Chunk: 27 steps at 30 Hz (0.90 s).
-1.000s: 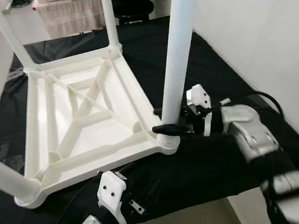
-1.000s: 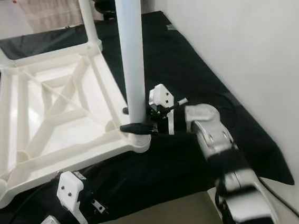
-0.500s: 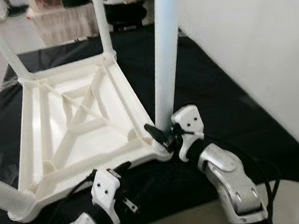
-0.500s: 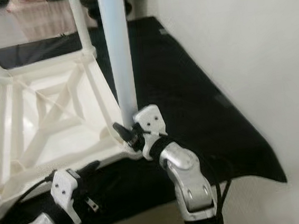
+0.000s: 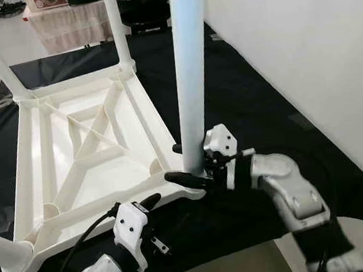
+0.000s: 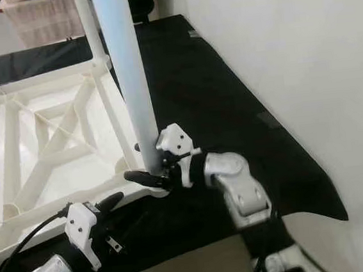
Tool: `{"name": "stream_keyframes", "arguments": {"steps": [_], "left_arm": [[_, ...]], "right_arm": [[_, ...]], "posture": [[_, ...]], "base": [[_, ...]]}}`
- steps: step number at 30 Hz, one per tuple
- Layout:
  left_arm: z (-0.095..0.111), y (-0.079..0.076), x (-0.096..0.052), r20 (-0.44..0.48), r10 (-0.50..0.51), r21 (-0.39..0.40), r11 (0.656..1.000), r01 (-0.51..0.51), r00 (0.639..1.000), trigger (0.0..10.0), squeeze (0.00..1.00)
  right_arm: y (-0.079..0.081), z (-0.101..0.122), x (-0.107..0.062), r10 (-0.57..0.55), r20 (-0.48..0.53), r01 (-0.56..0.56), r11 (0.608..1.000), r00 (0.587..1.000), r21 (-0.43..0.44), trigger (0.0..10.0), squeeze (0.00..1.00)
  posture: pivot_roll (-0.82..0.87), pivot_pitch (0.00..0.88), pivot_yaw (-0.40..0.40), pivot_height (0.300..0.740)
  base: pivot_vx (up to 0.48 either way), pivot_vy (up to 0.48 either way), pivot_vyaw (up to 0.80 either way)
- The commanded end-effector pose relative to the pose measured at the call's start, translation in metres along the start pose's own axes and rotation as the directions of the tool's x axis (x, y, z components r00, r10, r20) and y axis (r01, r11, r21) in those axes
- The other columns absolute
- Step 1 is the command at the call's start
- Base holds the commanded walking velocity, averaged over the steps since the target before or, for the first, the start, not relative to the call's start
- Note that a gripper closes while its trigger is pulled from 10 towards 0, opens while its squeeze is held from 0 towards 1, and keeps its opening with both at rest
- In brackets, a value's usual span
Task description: Building children table
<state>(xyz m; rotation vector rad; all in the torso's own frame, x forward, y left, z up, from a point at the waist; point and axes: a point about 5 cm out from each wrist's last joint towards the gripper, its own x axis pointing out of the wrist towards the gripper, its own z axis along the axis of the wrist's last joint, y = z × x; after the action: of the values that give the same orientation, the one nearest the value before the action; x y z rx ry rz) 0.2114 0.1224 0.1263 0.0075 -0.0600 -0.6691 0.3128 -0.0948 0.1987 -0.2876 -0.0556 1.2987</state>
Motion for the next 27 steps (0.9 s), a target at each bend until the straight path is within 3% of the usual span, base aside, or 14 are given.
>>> {"name": "stream_keyframes", "arguments": {"steps": [1, 3, 4, 5, 6, 16, 19, 21, 22, 23, 24, 25, 26, 27], "left_arm": [[-0.007, -0.004, 0.000, -0.025, -0.006, -0.018, 1.000, 0.005, 1.000, 10.0, 0.00], [-0.008, -0.004, 0.000, -0.025, -0.006, -0.019, 1.000, 0.006, 1.000, 10.0, 0.00], [-0.008, -0.005, 0.000, -0.024, -0.007, -0.018, 1.000, 0.006, 1.000, 10.0, 0.00], [-0.008, -0.005, 0.000, -0.024, -0.007, -0.018, 1.000, 0.006, 1.000, 10.0, 0.00], [-0.008, -0.005, 0.001, -0.023, -0.007, -0.016, 1.000, 0.007, 1.000, 10.0, 0.00], [-0.009, -0.009, 0.002, -0.016, -0.004, -0.020, 1.000, 0.004, 1.000, 10.0, 0.00], [-0.009, -0.009, 0.002, -0.016, -0.005, -0.023, 1.000, 0.005, 1.000, 10.0, 0.00], [-0.009, -0.009, 0.001, -0.015, -0.006, -0.024, 1.000, 0.006, 1.000, 10.0, 0.00], [-0.008, -0.009, 0.001, -0.015, -0.006, -0.024, 1.000, 0.005, 1.000, 10.0, 0.00], [-0.008, -0.009, 0.000, -0.014, -0.003, -0.025, 1.000, 0.003, 1.000, 10.0, 0.00], [-0.008, -0.009, 0.000, -0.014, -0.003, -0.025, 1.000, 0.003, 1.000, 10.0, 0.00], [-0.008, -0.009, 0.000, -0.013, -0.002, -0.025, 1.000, 0.001, 1.000, 10.0, 0.00], [-0.007, -0.007, -0.001, -0.012, 0.001, -0.027, 1.000, -0.001, 1.000, 10.0, 0.00], [-0.007, -0.007, -0.001, -0.012, 0.001, -0.027, 1.000, -0.001, 1.000, 10.0, 0.00]], "right_arm": [[0.003, -0.003, 0.008, 0.110, 0.006, -0.110, 0.994, 0.994, 0.014, 10.0, 0.00], [-0.001, -0.002, 0.009, 0.132, 0.001, -0.132, 0.991, 0.991, 0.012, 10.0, 0.00], [-0.006, -0.001, 0.010, 0.159, -0.009, -0.159, 0.987, 0.987, 0.010, 2.7, 0.00], [-0.006, -0.001, 0.010, 0.159, -0.009, -0.159, 0.987, 0.987, 0.010, 2.7, 0.00], [-0.009, 0.000, 0.010, 0.190, -0.010, -0.190, 0.982, 0.982, 0.019, 0.0, 0.00], [-0.017, -0.002, 0.009, 0.235, 0.028, -0.236, 0.970, 0.972, 0.053, 0.0, 0.00], [-0.014, -0.008, 0.005, 0.173, 0.029, -0.175, 0.982, 0.985, 0.071, 0.0, 0.00], [-0.014, -0.014, 0.002, 0.053, 0.015, -0.054, 0.995, 0.998, 0.081, 0.0, 0.00], [-0.013, -0.020, 0.002, -0.067, -0.007, 0.067, 0.992, 0.998, 0.108, 0.0, 0.00], [-0.009, -0.029, 0.006, -0.349, -0.027, 0.348, 0.921, 0.937, 0.174, 0.0, 0.00], [-0.009, -0.029, 0.006, -0.349, -0.027, 0.348, 0.921, 0.937, 0.174, 0.0, 0.00], [-0.007, -0.037, 0.005, -0.531, -0.063, 0.531, 0.818, 0.845, 0.220, 0.0, 0.00], [0.013, -0.047, 0.002, -0.607, -0.130, 0.621, 0.763, 0.784, 0.181, 0.0, 0.00], [0.013, -0.047, 0.002, -0.607, -0.130, 0.621, 0.763, 0.784, 0.181, 0.0, 0.00]], "posture": [[0.05, 0.157, -0.023, 0.740], [0.05, 0.153, -0.027, 0.740], [0.05, 0.152, -0.029, 0.740], [0.05, 0.152, -0.029, 0.740], [0.05, 0.152, -0.031, 0.740], [0.03, 0.158, -0.040, 0.740], [0.02, 0.157, -0.043, 0.740], [0.02, 0.161, -0.047, 0.740], [0.01, 0.168, -0.058, 0.740], [0.00, 0.174, -0.058, 0.740], [0.00, 0.174, -0.058, 0.740], [0.00, 0.174, -0.058, 0.740], [0.00, 0.190, -0.045, 0.740], [0.00, 0.190, -0.045, 0.740]], "base": [[0.000, 0.000, 0.00], [0.000, 0.000, 0.00], [0.000, 0.000, 0.00], [0.000, 0.000, 0.00], [0.000, 0.000, 0.00], [0.000, 0.000, 0.00], [0.000, 0.000, 0.00], [0.000, 0.000, 0.00], [0.000, 0.000, 0.00], [0.000, 0.000, 0.00], [0.000, 0.000, 0.00], [0.000, 0.000, 0.00], [0.000, 0.000, 0.00], [0.000, 0.000, 0.00]]}}
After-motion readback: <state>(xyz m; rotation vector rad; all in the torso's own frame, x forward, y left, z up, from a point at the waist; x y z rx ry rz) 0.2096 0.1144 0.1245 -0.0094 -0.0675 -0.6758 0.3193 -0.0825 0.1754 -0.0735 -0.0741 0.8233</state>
